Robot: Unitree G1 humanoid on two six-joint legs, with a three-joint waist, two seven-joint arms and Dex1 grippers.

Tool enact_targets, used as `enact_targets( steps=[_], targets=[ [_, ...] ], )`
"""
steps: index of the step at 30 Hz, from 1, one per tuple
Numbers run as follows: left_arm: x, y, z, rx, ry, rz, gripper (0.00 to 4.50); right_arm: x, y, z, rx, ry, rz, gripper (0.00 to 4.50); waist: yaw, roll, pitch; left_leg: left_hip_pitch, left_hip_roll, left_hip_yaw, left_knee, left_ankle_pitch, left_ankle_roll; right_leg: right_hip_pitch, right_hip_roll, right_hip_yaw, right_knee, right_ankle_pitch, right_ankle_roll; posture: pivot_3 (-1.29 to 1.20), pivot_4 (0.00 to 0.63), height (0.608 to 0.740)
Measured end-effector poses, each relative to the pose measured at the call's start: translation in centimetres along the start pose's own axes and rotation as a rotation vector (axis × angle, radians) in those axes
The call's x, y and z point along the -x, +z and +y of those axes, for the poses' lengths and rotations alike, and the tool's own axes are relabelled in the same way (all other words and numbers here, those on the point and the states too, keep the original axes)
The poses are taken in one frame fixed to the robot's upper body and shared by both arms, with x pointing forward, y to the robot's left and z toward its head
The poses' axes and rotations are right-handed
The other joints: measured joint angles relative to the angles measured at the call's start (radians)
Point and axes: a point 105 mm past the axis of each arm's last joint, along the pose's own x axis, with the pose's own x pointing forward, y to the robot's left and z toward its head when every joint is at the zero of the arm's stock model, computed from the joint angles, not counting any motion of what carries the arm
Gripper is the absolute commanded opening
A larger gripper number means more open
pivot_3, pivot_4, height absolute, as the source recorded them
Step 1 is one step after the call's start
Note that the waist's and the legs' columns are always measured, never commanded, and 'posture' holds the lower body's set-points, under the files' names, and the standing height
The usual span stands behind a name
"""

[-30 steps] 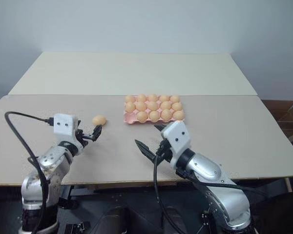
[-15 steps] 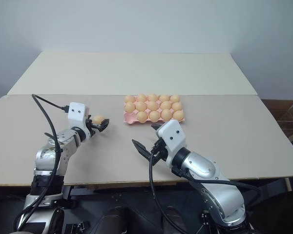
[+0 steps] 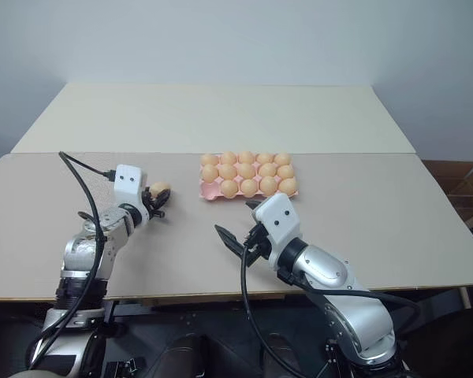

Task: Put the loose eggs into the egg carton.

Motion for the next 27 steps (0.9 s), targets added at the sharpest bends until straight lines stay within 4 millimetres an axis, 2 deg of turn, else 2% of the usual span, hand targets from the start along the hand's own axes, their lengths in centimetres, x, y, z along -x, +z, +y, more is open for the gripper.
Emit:
enact_targets(
  steps=[3,7,10,13,18,25,27],
  targets=[
    [0.4,2.1,-2.8,-0.044,-0.105,-0.077,1.67,0.1,-0.1,-0.1,0.003,-0.004,0.008,4.50,0.004,0.000,0.000,0.000,0.000,0.000,0.000,0.000,0.000,0.001,0.000,0.000,0.000,0.000,0.000,0.00,0.150,0.740],
    [0.2,3.4,-5.7,-0.065,-0.214,-0.111,1.67,0.7,-0.6,-0.7,0.001,-0.027,0.026,4.50,0.002,0.000,0.000,0.000,0.000,0.000,0.000,0.000,0.000,0.001,0.000,0.000,0.000,0.000,0.000,0.00,0.150,0.740],
    [-0.1,4.4,-6.8,-0.089,-0.265,-0.126,1.67,1.0,-0.5,-1.0,-0.002,-0.046,0.030,4.50,-0.002,0.000,0.000,0.000,0.000,0.000,0.000,0.000,0.000,0.000,0.000,0.000,0.000,0.000,0.000,0.00,0.150,0.740],
    [-0.8,4.2,-7.7,-0.115,-0.309,-0.106,1.67,1.2,-0.5,-1.0,-0.009,-0.064,0.039,4.50,-0.002,0.000,0.000,0.001,0.000,0.000,0.000,0.000,0.000,0.000,0.001,0.000,0.000,0.000,0.000,0.00,0.150,0.740],
    [-1.8,2.5,-7.9,-0.146,-0.311,-0.051,1.67,1.4,-0.6,-1.1,-0.015,-0.085,0.045,4.50,-0.001,0.000,0.000,0.000,0.000,0.000,0.000,0.000,0.000,0.000,0.000,0.000,0.000,0.000,0.000,0.00,0.150,0.740],
    [-2.2,2.3,-7.7,-0.171,-0.291,-0.061,1.67,1.5,-0.7,-1.2,-0.017,-0.096,0.049,4.50,0.000,0.000,0.000,0.000,0.000,0.000,0.000,0.000,0.000,0.000,0.000,0.000,0.000,0.000,0.000,0.00,0.150,0.740],
    [-2.4,1.9,-7.6,-0.163,-0.287,-0.055,2.34,1.5,-0.7,-1.2,-0.017,-0.099,0.049,4.50,0.000,0.000,0.000,0.000,0.000,0.000,0.000,0.000,0.000,0.000,0.000,0.000,0.000,0.000,0.000,0.00,0.150,0.740]
  ],
)
